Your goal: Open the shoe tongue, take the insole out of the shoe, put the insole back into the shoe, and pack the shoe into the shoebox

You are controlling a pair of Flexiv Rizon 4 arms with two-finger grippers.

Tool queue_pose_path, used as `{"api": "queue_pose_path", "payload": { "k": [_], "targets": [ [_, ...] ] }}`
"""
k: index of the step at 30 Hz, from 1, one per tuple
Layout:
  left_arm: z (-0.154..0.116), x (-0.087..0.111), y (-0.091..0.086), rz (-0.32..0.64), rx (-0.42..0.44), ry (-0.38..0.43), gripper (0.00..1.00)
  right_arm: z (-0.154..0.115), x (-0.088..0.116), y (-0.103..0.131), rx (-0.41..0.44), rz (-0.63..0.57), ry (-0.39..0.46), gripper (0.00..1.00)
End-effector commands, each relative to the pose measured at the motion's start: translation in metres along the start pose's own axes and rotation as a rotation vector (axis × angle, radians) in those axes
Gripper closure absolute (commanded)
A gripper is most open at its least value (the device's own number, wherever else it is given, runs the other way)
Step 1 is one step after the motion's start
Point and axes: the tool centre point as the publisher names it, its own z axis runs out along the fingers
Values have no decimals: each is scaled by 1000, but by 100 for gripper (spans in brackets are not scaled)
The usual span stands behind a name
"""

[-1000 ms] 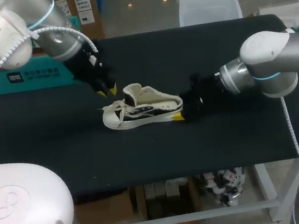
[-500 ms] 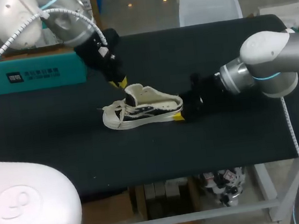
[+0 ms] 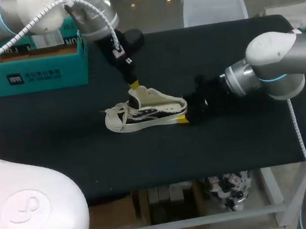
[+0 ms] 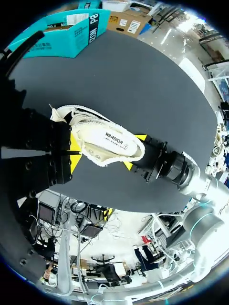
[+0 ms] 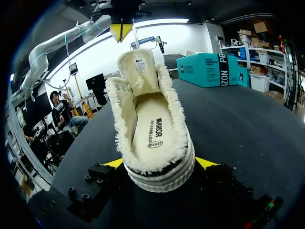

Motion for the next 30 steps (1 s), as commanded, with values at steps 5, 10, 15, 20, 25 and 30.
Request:
{"api": "queue_pose_path", "payload": {
  "k": [5,10,15,20,25,30],
  "targets": [
    [11,7,-6,771,-203,-39,100,6,-6,-12,-3,1,7,100],
    [33,8,-19,811,-320,-114,100,6,-6,-12,-3,1,7,100],
    [52,7,-21,867,-360,-133,100,6,-6,-12,-3,1,7,100],
    [62,-7,-22,855,-377,-138,100,6,-6,-12,-3,1,7,100],
    [76,-16,-19,859,-388,-103,100,6,-6,-12,-3,1,7,100],
    [87,-22,-17,839,-373,-88,100,6,-6,-12,-3,1,7,100]
  ]
}}
